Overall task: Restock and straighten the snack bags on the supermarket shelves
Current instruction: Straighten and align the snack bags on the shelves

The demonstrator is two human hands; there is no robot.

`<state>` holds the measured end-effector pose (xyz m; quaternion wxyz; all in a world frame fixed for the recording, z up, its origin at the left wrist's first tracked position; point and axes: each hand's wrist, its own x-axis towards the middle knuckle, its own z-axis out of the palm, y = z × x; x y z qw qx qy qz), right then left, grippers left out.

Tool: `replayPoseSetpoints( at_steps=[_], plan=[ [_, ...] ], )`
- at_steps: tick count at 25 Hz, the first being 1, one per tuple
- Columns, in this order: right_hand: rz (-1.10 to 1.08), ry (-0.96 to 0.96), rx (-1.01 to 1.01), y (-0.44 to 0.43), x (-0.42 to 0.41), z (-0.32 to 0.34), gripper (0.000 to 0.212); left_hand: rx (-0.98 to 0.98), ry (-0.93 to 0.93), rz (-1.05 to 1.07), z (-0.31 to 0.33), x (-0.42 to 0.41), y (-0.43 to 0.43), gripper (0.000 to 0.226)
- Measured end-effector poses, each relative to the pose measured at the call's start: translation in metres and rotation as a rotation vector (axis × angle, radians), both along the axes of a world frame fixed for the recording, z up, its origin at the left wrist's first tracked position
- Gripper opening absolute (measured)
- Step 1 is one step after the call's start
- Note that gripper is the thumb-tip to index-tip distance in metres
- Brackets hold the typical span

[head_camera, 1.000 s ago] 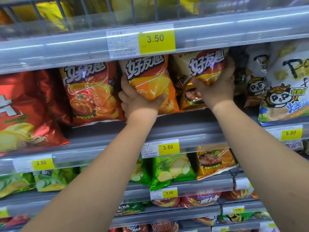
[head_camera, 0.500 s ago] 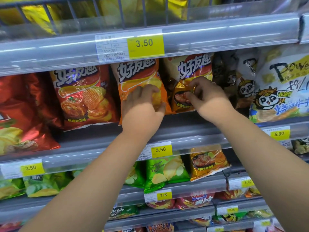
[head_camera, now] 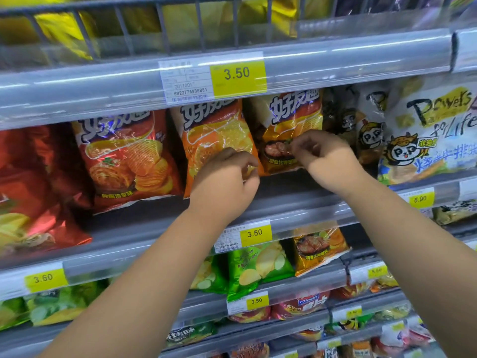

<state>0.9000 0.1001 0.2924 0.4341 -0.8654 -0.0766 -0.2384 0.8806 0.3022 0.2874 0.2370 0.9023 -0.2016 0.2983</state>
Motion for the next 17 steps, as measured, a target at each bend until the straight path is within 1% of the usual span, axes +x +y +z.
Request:
replayPoseSetpoints(
  at_steps=[1,3,4,6,7,9,11,12,13,14,15,16,17],
  plan=[
    [0.038,0.066,0.099,0.000,0.002,0.002,0.012,-0.105,0.095,-0.010,0.000,0.002,0.000,0.011],
    [0.133,0.261,0.318,0.004,0.006,0.008,0.013,-0.272,0.350,0.010,0.004,0.009,0.000,0.012],
    [0.158,0.337,0.408,0.005,0.009,0.011,0.012,-0.354,0.436,0.010,0.007,0.012,0.000,0.014],
    [0.203,0.444,0.523,0.000,0.018,0.013,0.014,-0.511,0.521,-0.001,0.011,0.019,-0.001,0.017],
    [0.241,0.481,0.534,-0.003,0.021,0.014,0.015,-0.551,0.535,0.005,0.012,0.020,-0.002,0.019],
    [0.330,0.540,0.474,-0.007,0.025,0.014,0.012,-0.541,0.523,0.043,0.012,0.020,-0.005,0.019],
    [0.356,0.577,0.302,-0.007,0.026,0.015,0.006,-0.450,0.504,0.101,0.013,0.018,-0.011,0.013],
    [0.313,0.528,0.209,-0.010,0.025,0.016,0.005,-0.447,0.490,0.110,0.016,0.014,-0.019,0.012],
    [0.229,0.420,0.158,-0.013,0.027,0.014,0.009,-0.505,0.469,0.094,0.019,0.012,-0.030,0.011],
    [0.106,0.266,0.174,-0.018,0.031,0.012,0.015,-0.601,0.451,0.069,0.021,0.011,-0.043,0.008],
    [-0.031,0.100,0.248,-0.024,0.034,0.009,0.015,-0.679,0.449,0.045,0.023,0.010,-0.058,0.012],
    [-0.120,0.006,0.344,-0.029,0.038,0.006,0.009,-0.703,0.456,0.025,0.023,0.009,-0.073,0.022],
    [-0.135,0.007,0.423,-0.034,0.042,0.004,0.020,-0.695,0.470,0.019,0.020,0.009,-0.085,0.032]
  ],
)
